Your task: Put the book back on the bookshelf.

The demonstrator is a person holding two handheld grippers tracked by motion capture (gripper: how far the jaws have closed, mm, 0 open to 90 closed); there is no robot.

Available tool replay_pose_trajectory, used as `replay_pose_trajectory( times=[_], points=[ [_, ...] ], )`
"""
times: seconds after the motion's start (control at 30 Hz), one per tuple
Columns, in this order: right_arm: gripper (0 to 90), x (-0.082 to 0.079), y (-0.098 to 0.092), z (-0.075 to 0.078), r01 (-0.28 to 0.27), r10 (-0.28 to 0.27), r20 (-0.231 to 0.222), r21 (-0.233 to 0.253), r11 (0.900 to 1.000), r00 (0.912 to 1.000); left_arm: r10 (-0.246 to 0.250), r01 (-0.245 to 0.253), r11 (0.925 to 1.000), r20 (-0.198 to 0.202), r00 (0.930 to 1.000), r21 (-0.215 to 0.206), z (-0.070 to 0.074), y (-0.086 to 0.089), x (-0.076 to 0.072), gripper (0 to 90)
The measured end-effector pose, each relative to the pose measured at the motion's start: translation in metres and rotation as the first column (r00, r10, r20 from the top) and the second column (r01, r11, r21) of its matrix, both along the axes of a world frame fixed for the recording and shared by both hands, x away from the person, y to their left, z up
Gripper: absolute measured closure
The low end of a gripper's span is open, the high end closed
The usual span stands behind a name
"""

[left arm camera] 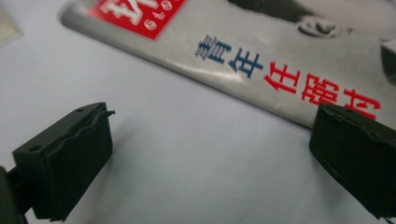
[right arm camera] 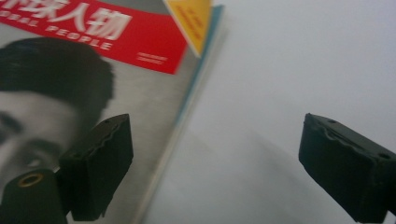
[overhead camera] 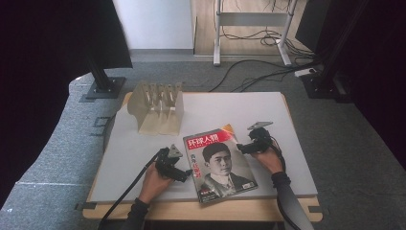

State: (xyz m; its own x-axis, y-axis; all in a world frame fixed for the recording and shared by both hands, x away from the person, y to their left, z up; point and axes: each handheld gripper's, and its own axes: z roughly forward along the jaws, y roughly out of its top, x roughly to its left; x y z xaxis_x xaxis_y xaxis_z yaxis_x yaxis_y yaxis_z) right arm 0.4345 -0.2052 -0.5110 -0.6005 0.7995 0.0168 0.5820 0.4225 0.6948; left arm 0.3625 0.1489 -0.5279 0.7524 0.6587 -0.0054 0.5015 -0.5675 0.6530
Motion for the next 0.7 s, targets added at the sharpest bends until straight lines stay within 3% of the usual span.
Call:
replay_pose_trajectory(
  times=[0.13,0.37,0.5,0.53,0.57,0.63,0.7],
  points=[
    [13.9,0.001,0.013,0.0,-0.049,0.05,-0.022,0.04,0.998,0.9985,-0.001,0.001,1.0,0.003,1.0,0.006,0.0,-0.003,0.001,0.0],
    [19.4,0.013,0.03,-0.013,-0.067,0.069,-0.048,0.044,0.997,0.9964,0.005,-0.005,1.0,0.0,1.0,0.004,0.0,-0.004,0.002,0.0],
    [22.1,0.015,0.035,-0.013,-0.049,0.051,-0.035,0.055,0.997,0.9981,0.006,-0.006,1.0,0.0,1.0,0.004,-0.001,-0.004,0.002,0.0],
    [28.3,0.015,0.035,-0.013,-0.041,0.045,-0.043,0.086,0.995,0.9981,0.007,-0.007,1.0,0.0,1.0,0.004,-0.001,-0.004,0.002,0.0],
    [28.3,0.015,0.035,-0.013,-0.041,0.045,-0.043,0.086,0.995,0.9981,0.007,-0.007,1.0,0.0,1.0,0.004,-0.001,-0.004,0.002,0.0],
    [33.0,0.014,0.033,-0.011,-0.001,0.01,-0.071,0.126,0.992,0.9974,0.007,-0.007,1.0,0.001,1.0,0.005,-0.001,-0.004,0.002,0.0],
    [36.7,0.013,0.029,-0.01,0.002,0.01,-0.087,0.141,0.99,0.9961,0.007,-0.007,1.0,0.001,1.0,0.005,-0.001,-0.004,0.002,0.0]
  ],
)
